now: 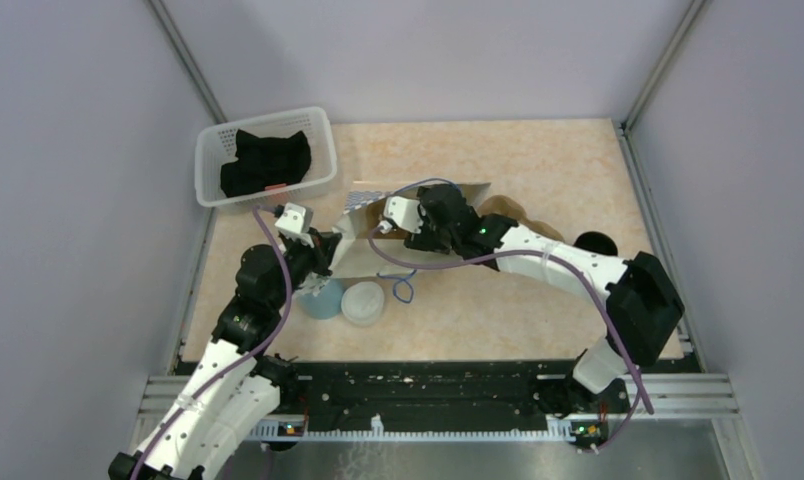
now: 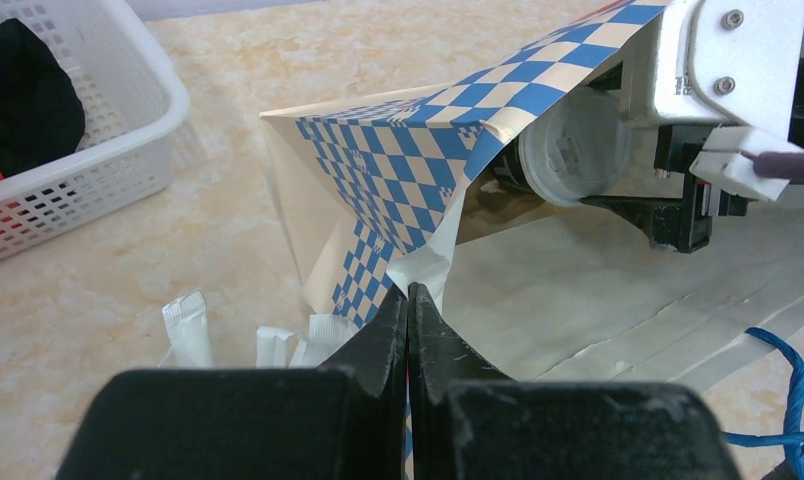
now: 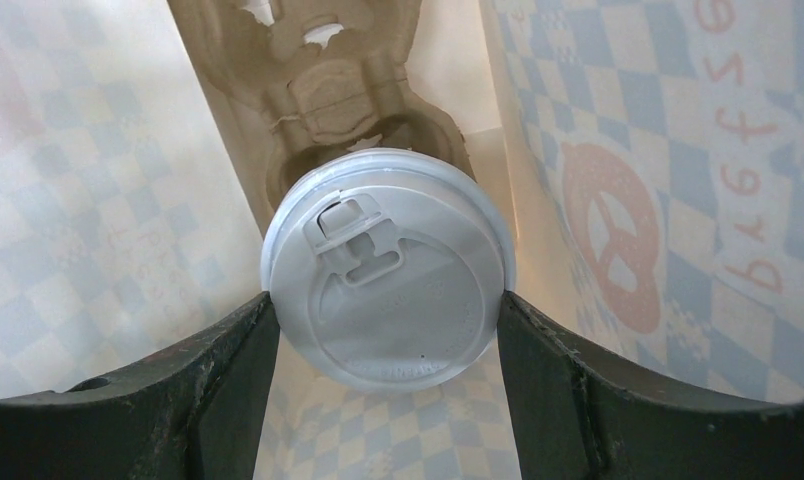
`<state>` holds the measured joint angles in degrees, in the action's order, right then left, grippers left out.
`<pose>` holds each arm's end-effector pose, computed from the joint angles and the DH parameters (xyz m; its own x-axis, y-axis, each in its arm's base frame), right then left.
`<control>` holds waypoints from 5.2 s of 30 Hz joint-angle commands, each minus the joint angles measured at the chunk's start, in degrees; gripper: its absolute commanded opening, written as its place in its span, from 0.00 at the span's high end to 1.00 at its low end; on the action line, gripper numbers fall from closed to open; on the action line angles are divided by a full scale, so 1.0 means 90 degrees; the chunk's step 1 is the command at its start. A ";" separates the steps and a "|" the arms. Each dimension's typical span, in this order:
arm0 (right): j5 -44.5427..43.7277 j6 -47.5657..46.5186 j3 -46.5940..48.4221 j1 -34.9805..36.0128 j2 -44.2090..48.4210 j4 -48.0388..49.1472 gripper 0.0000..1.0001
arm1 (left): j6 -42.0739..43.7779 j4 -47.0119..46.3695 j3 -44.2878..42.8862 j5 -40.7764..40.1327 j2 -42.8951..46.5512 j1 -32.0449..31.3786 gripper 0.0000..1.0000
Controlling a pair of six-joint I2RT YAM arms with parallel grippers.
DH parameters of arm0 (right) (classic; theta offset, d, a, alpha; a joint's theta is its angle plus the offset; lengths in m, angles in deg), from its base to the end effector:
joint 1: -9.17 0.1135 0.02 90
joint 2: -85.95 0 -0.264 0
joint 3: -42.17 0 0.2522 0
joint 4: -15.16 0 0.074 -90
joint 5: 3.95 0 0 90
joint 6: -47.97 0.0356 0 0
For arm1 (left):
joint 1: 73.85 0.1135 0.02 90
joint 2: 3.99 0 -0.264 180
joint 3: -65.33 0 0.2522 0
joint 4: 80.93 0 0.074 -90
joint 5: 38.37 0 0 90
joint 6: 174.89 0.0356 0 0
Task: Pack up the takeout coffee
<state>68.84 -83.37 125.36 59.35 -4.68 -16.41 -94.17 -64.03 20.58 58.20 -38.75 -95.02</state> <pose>0.2366 0.2674 0.2768 0.0847 -0.8837 -0.4604 -0.7066 0.2725 -0.6531 0.1478 -0.0616 0.2946 -0.1857 -0.0999 -0.9775 0.4405 0.8808 -0.1737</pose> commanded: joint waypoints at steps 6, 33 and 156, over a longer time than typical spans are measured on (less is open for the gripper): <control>0.0623 0.0297 0.0095 -0.0320 -0.0221 0.0893 0.84 | 0.0186 0.0190 -0.0252 -0.0155 -0.0054 -0.0018 1.00; 0.1181 0.0678 0.0087 -0.0689 -0.0837 0.1803 0.84 | -0.0008 0.0884 -0.1092 -0.0243 -0.0511 -0.0017 1.00; 0.0518 0.6029 0.3968 -0.0507 0.2620 -0.3156 0.01 | -0.1867 0.7697 -0.7050 -0.2528 -0.3596 -0.0001 0.27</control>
<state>73.17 -29.86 163.34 54.41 16.26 -48.65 -104.93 -6.15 -45.08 43.71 -74.29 -95.02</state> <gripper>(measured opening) 0.985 0.751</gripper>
